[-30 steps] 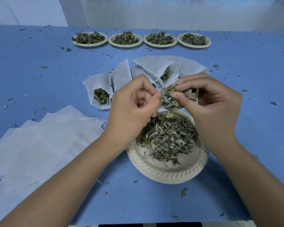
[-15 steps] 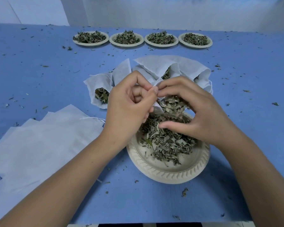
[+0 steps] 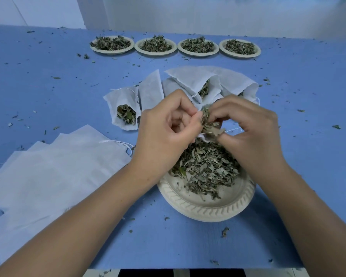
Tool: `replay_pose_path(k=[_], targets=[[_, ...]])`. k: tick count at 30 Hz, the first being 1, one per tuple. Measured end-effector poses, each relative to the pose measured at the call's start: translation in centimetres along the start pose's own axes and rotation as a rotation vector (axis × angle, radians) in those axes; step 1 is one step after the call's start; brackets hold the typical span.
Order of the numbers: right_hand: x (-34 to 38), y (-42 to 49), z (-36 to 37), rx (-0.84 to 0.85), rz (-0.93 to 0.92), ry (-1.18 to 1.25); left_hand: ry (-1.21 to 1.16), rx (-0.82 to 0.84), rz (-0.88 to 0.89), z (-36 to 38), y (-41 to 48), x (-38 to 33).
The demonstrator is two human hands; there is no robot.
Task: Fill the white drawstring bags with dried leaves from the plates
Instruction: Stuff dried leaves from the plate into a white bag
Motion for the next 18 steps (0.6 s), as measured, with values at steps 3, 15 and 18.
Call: replay_pose_path(k=[3, 15, 18], targets=[[-0.5, 0.0, 0.8, 0.105, 0.034, 0.012, 0.003, -0.015, -0.007, -0.1, 0.0, 0.1], [0.1, 0.2, -0.3, -0.009, 0.027, 0.087, 0.003, -0.01, 0.04, 0.0, -0.2, -0.5], [0.0, 0.1, 1.0, 0.119, 0.005, -0.017, -0.014, 0.011, 0.024, 0.5, -0.4, -0.3]])
Point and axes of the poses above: each hand's wrist, its own y-axis towards the middle knuckle, its own z-axis out of the palm, x = y × z, the point moved 8 cm from there along y, towards the middle knuckle, and after that the axes turned 2 degrees about z, right-handed, at the moved point
